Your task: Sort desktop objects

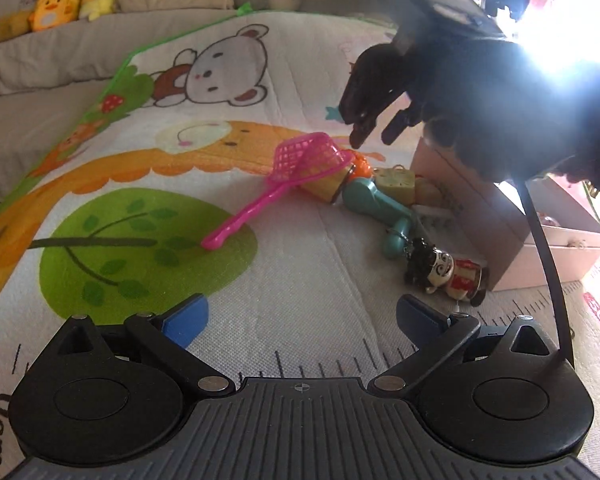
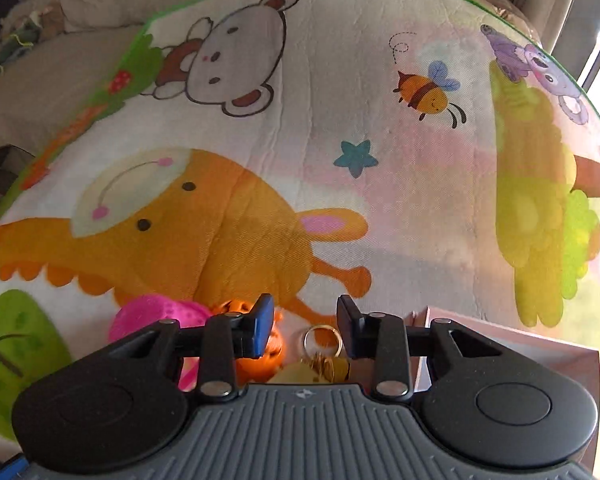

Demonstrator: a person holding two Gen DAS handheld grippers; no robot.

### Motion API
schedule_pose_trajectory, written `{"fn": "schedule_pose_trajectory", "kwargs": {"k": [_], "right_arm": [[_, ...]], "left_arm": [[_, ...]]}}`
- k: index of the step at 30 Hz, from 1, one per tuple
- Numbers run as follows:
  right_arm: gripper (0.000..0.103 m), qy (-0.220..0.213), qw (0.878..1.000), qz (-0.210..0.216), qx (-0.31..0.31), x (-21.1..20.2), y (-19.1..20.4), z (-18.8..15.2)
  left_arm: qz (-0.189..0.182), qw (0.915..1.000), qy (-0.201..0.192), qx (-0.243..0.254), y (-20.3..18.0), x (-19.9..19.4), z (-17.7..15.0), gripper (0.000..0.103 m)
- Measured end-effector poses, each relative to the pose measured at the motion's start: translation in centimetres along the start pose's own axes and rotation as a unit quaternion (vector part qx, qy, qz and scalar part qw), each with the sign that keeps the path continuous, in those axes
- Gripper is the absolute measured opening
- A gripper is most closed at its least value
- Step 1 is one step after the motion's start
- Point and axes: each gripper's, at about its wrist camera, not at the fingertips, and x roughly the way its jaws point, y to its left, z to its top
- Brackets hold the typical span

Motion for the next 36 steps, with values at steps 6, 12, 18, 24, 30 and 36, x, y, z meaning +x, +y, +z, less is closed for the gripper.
{"fn": "schedule_pose_trajectory", "kwargs": {"k": [6, 12, 18, 24, 30, 36], "right_arm": [[0.034, 0.044, 0.997, 0.047, 0.049, 2.4, -0.5, -1.5], [0.034, 0.096, 0.988, 0.118, 0.04, -1.1, 0.2, -6.8], [0.033, 0.094, 0.978, 0.186, 0.019, -6.6, 0.3, -13.1], [0.053, -0.062, 0.983, 0.17, -0.033, -14.7, -2.1, -19.6], [0.054, -0.037, 0.98, 0.195, -0.01, -14.1, -4.3, -25.7], [0.053, -0.087, 0.989, 0.12, -0.019, -14.1, -5.0, -29.9]], "left_arm": [[-0.013, 0.9996, 0.01, 0.021, -0.6, -0.3, -0.3, 0.103], [-0.042, 0.9967, 0.026, 0.064, -1.6, -0.5, -0.8, 0.103], [-0.084, 0.991, 0.041, 0.095, -2.0, -2.1, -2.2, 0.103], [-0.097, 0.9888, 0.048, 0.103, -2.5, -3.8, -3.7, 0.103], [-0.075, 0.9904, 0.055, 0.103, -3.6, -4.5, -3.7, 0.103], [-0.057, 0.9921, 0.053, 0.099, -5.5, -5.4, -2.9, 0.103]]}}
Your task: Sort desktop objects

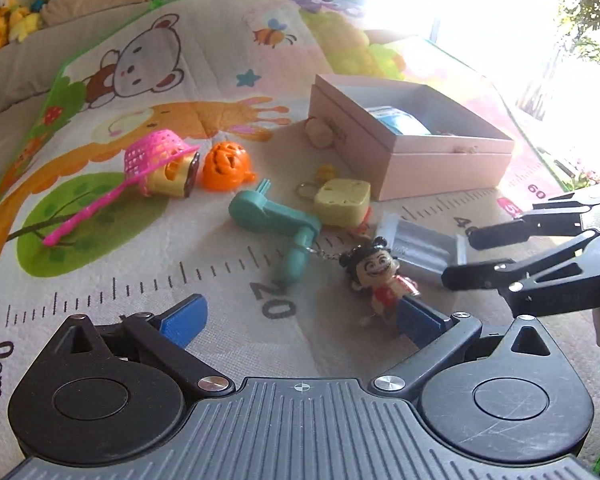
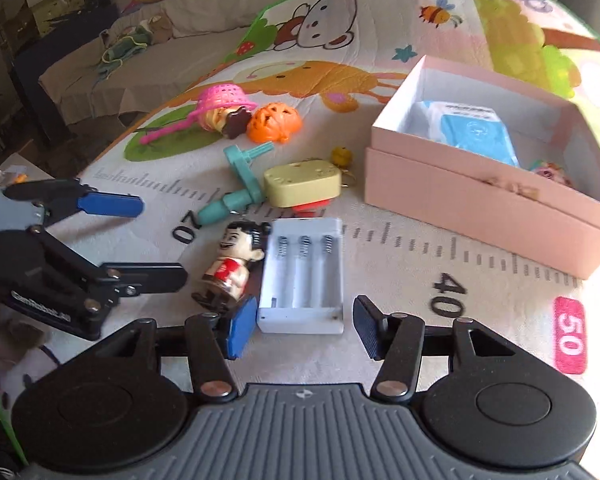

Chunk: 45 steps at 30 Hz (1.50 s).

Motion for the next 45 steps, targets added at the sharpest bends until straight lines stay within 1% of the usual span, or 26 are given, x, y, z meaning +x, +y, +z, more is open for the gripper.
{"fn": "schedule_pose_trajectory", "kwargs": {"k": [1, 2, 3, 5, 8, 10, 11, 15, 16, 17, 18, 19, 20, 21, 22, 25, 28, 31, 35, 36, 38, 39, 40, 42, 44, 45], "right_arm": [[0.053, -0.014, 0.999, -0.035, 0.0, -0.3, -0.5, -0.3], [0.053, -0.024, 0.998, -0.057, 0.007, -0.6, -1.2, -0.6], [0.053, -0.031, 0.997, -0.067, 0.02, -0.9, -2.1, -0.7], [0.053, -0.043, 0.996, -0.056, 0.053, -1.8, -3.7, -1.2], [0.053, -0.055, 0.995, -0.046, 0.073, -2.8, -4.4, -2.1], [0.053, -0.057, 0.995, -0.046, 0.074, -3.1, -4.2, -2.5], [0.053, -0.06, 0.995, -0.045, 0.07, -3.3, -4.1, -2.6], [0.053, -0.085, 0.994, -0.04, 0.051, -4.7, -3.2, -2.2], [0.053, -0.086, 0.994, -0.04, 0.051, -4.8, -3.1, -1.9], [0.053, -0.086, 0.994, -0.041, 0.051, -4.7, -2.9, -1.7], [0.053, -0.086, 0.994, -0.042, 0.05, -4.6, -2.7, -1.5], [0.053, -0.085, 0.994, -0.041, 0.049, -4.5, -2.5, -1.3], [0.053, -0.084, 0.995, -0.038, 0.047, -4.4, -2.2, -1.1], [0.053, -0.083, 0.995, -0.034, 0.043, -4.3, -1.9, -1.0], [0.054, -0.081, 0.995, -0.032, 0.039, -4.3, -1.6, -0.9], [0.055, -0.074, 0.997, -0.033, 0.018, -3.9, -0.7, -0.6], [0.055, -0.067, 0.997, -0.032, 0.005, -3.4, 0.0, 0.0], [0.055, -0.063, 0.997, -0.022, -0.023, -3.1, 1.2, 1.1], [0.055, -0.054, 0.995, 0.016, -0.077, -2.1, 3.9, 3.8], [0.055, -0.048, 0.995, 0.027, -0.084, -1.6, 4.6, 4.7], [0.055, -0.033, 0.994, 0.045, -0.093, -0.2, 6.0, 6.2], [0.054, -0.026, 0.994, 0.051, -0.094, 0.7, 6.6, 6.9], [0.053, -0.017, 0.994, 0.056, -0.091, 1.6, 7.1, 7.6], [0.043, 0.011, 0.995, 0.071, -0.073, 3.9, 7.9, 8.8], [0.036, 0.035, 0.995, 0.076, -0.053, 6.1, 8.5, 9.5], [0.031, 0.042, 0.995, 0.073, -0.047, 6.9, 8.7, 9.6]], "left_arm": [[0.0, 1.0, -0.003, 0.001, -0.5, -0.1, 0.2, 0.103], [0.0, 1.0, -0.005, 0.001, -1.1, -0.2, 0.3, 0.103], [-0.001, 1.0, -0.007, -0.001, -1.6, -0.1, 0.4, 0.103], [-0.002, 1.0, -0.008, -0.003, -2.8, 0.3, 0.5, 0.103], [0.002, 1.0, -0.005, 0.003, -4.6, 1.4, 0.3, 0.103], [0.021, 0.9998, -0.001, 0.004, -5.3, 2.0, 0.2, 0.103], [0.029, 0.9995, -0.006, 0.005, -5.4, 2.0, 0.2, 0.103], [0.042, 0.999, -0.016, 0.004, -5.0, 2.0, 0.6, 0.103], [0.04, 0.999, -0.019, 0.005, -4.9, 2.1, 0.6, 0.096], [0.038, 0.9991, -0.019, 0.01, -4.8, 2.2, 0.6, 0.087], [0.037, 0.9992, -0.013, 0.012, -4.7, 2.5, 0.6, 0.063], [0.035, 0.9993, -0.006, 0.008, -4.5, 2.6, 0.6, 0.05], [0.036, 0.9993, -0.004, 0.001, -4.0, 2.6, 0.4, 0.046], [0.038, 0.9993, -0.004, -0.002, -3.7, 2.4, 0.3, 0.036], [0.042, 0.9991, -0.006, -0.007, -3.1, 2.1, 0.0, 0.033], [0.039, 0.9989, -0.019, -0.02, -1.9, 0.5, -0.8, 0.033], [0.055, 0.9981, -0.024, -0.013, -1.1, -1.3, -1.7, 0.033], [0.07, 0.9971, -0.02, -0.022, 0.2, -2.8, -2.7, 0.033], [0.121, 0.9921, -0.024, -0.026, 2.3, -4.1, -3.6, 0.033], [0.127, 0.9911, -0.025, -0.032, 2.9, -4.3, -3.7, 0.033], [0.121, 0.9911, -0.028, -0.048, 4.2, -4.7, -3.9, 0.036], [0.115, 0.9914, -0.032, -0.055, 4.6, -4.8, -3.9, 0.041], [0.107, 0.9918, -0.034, -0.06, 4.7, -4.8, -3.9, 0.051], [0.095, 0.9928, -0.038, -0.063, 4.7, -4.8, -3.9, 0.064], [0.087, 0.9938, -0.039, -0.057, 4.5, -4.6, -4.0, 0.069], [0.085, 0.9941, -0.039, -0.056, 4.4, -4.5, -4.0, 0.072]]}}
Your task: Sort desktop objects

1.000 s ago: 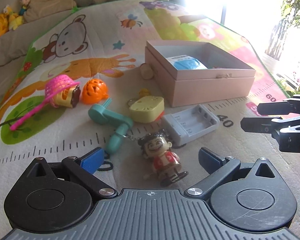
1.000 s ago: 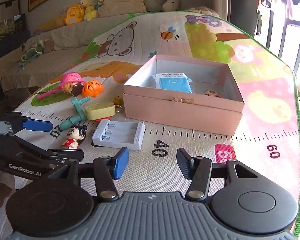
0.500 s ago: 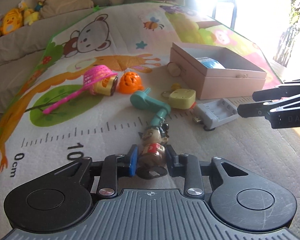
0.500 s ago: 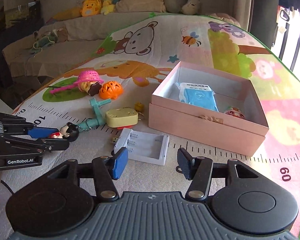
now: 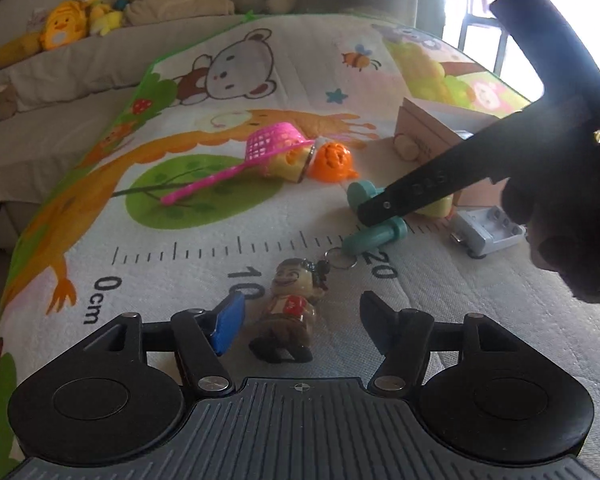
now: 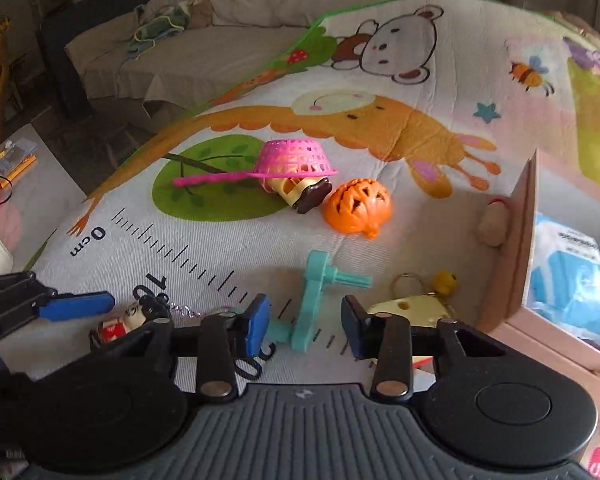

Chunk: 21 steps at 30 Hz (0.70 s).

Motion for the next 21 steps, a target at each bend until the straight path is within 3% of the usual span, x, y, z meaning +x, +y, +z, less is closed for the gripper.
{"fn": "schedule_pose_trajectory", "kwargs": {"k": [1, 2, 3, 6, 11, 14, 18, 21], "right_arm": [[0.026, 0.005, 1.0, -0.006, 0.002, 0.7, 0.1, 0.1], [0.015, 0.007, 1.0, -0.014, -0.001, 1.2, 0.3, 0.1], [0.011, 0.005, 1.0, -0.021, -0.004, 1.4, 0.4, -0.1], [0.011, -0.012, 1.0, -0.019, -0.003, -0.2, 0.1, -0.7], [0.011, -0.07, 0.997, -0.015, -0.003, -6.6, -0.9, -3.6], [0.011, -0.088, 0.995, -0.045, 0.013, -9.8, -2.1, -6.6], [0.011, -0.081, 0.99, -0.11, 0.046, -11.5, -4.0, -11.2], [0.011, -0.058, 0.988, -0.11, 0.097, -11.5, -5.9, -14.3]], "left_arm": [[0.0, 1.0, 0.001, 0.001, -0.1, 0.2, 0.0, 0.074], [0.001, 1.0, 0.002, 0.001, -0.1, 0.3, 0.0, 0.075], [0.002, 1.0, 0.003, 0.0, 0.0, 0.4, 0.0, 0.077], [0.0, 1.0, 0.005, -0.003, 0.1, 0.6, -0.1, 0.082], [-0.021, 0.9996, 0.015, -0.008, -0.4, 0.9, -0.2, 0.085], [-0.056, 0.9982, 0.024, -0.003, -1.8, 1.1, -0.2, 0.086], [-0.112, 0.9932, 0.03, 0.011, -4.4, 1.3, -0.1, 0.089], [-0.157, 0.9868, 0.035, 0.018, -6.2, 1.3, 0.1, 0.092]]}}
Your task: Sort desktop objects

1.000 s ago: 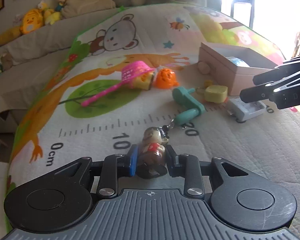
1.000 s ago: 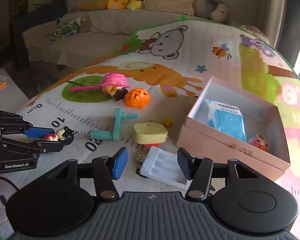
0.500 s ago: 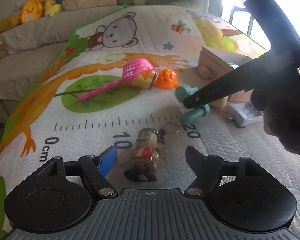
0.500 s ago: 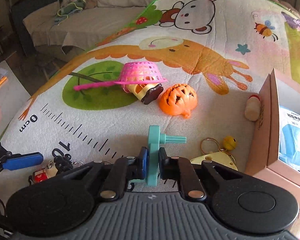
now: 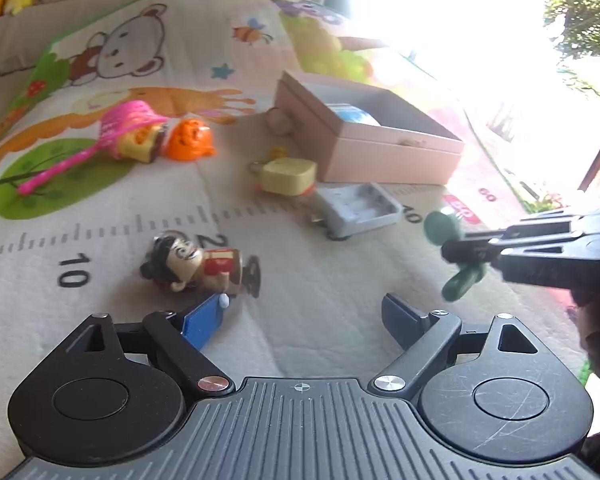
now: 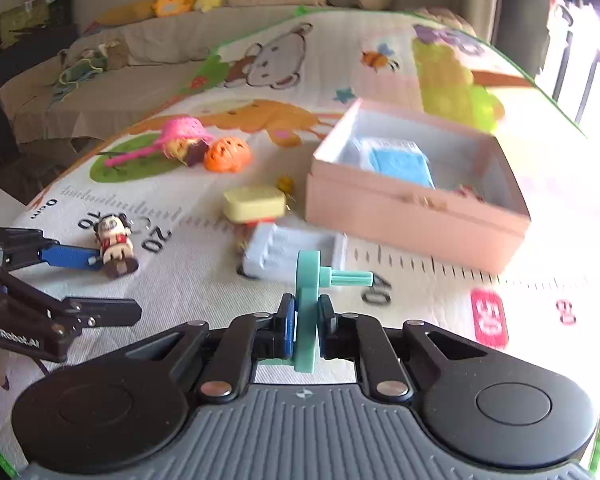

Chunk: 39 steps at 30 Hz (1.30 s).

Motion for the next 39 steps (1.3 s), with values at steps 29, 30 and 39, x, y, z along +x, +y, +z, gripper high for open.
{"fn": "schedule_pose_trajectory", "kwargs": {"k": [29, 30, 39], "right_arm": [[0.102, -0.052, 0.997, -0.018, 0.051, 0.9, -1.3, -3.9], [0.103, -0.05, 0.997, -0.019, 0.05, 0.9, -1.2, -3.9], [0.103, -0.031, 0.999, -0.013, 0.031, 1.4, -0.8, -3.7]], "left_arm": [[0.198, 0.9752, -0.007, 0.098, -0.6, 0.9, 0.4, 0.1], [0.189, 0.9772, -0.007, 0.095, -0.5, 1.1, 0.5, 0.1], [0.165, 0.9822, 0.0, 0.09, 0.3, 2.4, 1.2, 0.072]]}}
